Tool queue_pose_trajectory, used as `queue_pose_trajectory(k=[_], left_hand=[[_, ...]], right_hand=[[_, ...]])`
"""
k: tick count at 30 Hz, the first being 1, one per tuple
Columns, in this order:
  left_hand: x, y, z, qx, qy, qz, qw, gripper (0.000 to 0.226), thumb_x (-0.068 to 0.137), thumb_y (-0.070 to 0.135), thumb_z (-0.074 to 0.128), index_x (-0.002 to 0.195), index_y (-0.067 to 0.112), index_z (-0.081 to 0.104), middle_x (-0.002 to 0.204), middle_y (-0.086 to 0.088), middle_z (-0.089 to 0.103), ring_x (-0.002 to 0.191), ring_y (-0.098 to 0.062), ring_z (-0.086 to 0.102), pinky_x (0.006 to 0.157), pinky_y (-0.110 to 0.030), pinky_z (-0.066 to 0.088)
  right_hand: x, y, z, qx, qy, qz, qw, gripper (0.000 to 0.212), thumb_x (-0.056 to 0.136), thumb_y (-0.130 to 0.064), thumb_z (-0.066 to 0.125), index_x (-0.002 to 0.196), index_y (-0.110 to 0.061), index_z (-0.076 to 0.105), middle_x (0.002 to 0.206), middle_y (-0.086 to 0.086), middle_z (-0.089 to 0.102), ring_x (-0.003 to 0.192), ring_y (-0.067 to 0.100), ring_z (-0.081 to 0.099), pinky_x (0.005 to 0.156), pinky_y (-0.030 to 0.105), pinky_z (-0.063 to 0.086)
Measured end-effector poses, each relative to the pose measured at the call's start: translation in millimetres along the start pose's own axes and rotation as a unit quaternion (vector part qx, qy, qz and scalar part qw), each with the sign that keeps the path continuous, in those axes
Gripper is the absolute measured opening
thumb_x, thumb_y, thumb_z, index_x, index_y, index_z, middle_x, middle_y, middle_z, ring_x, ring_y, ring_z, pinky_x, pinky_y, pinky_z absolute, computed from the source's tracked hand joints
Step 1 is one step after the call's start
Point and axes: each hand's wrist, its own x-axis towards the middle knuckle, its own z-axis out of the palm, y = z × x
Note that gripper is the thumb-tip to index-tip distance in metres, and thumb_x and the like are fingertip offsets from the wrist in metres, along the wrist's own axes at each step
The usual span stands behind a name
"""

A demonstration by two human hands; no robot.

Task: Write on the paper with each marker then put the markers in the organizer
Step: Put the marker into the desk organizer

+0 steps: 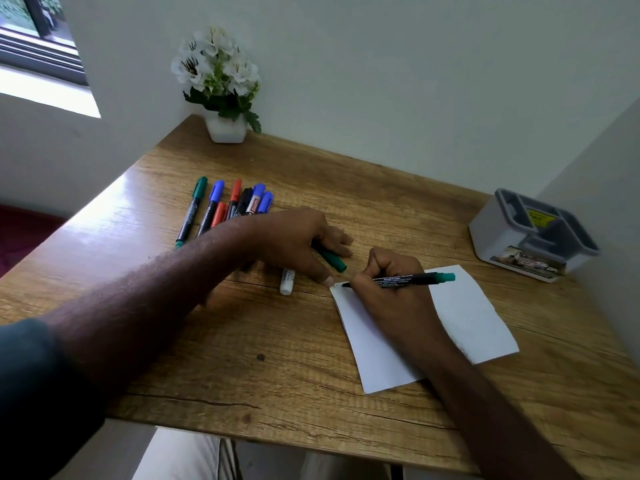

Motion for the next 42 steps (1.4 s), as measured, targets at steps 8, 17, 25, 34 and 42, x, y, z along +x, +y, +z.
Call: queue_pose_trajectory(k=[8,17,25,34,42], left_hand=[[1,0,1,-0.007,-0.010,-0.004,1.000,0.061,0.085,0.037,0.069,0.141,0.029,0.046,0.154,0.016,0.032,0.144,-0.001,0.020,0.112,-0.024,0.004],[1,0,1,0.001,-0.004,-0.003,1.000,0.062,0.085,0.040,0.070,0.141,0.030,0.046,0.154,0.017,0.032,0.143,0.000,0.020,0.112,-0.024,0.003],[2,0,1,0.011,-0.003,0.000,1.000,0.062,0.085,0.040,0.069,0.142,0.031,0.045,0.154,0.018,0.032,0.143,0.000,0.020,0.111,-0.024,0.000],[1,-1,2,-0.007,0.002,0.002,1.000,0.062,0.084,0.038,0.071,0.141,0.028,0.047,0.153,0.016,0.034,0.142,0.002,0.021,0.110,-0.020,0.003],[1,-1,1,-0.003,0.001,0.002,1.000,0.063,0.084,0.039,0.070,0.141,0.029,0.047,0.154,0.016,0.034,0.142,0.001,0.022,0.111,-0.021,0.005]], right_hand=[[3,-2,-9,0.069,0.026,0.055,0.996,0.017,0.086,-0.006,0.064,0.070,-0.009,0.059,0.068,-0.003,0.060,0.065,0.004,0.056,0.058,0.017,0.046],[0,1,-11,-0.002,-0.008,0.015,1.000,0.014,0.075,-0.016,0.068,0.063,-0.015,0.061,0.062,-0.008,0.058,0.062,0.004,0.053,0.050,0.014,0.041],[0,1,-10,-0.012,-0.010,0.042,0.999,0.021,0.083,-0.009,0.066,0.064,-0.008,0.055,0.065,0.002,0.058,0.058,0.005,0.049,0.048,0.018,0.038],[-1,2,-8,-0.033,-0.015,0.033,0.999,0.028,0.084,-0.011,0.065,0.060,-0.016,0.050,0.058,-0.004,0.053,0.058,0.003,0.048,0.048,0.018,0.038],[-1,0,-7,-0.023,-0.013,0.028,0.999,0.026,0.085,-0.013,0.065,0.062,-0.014,0.052,0.060,-0.004,0.054,0.059,0.003,0.048,0.049,0.018,0.038]])
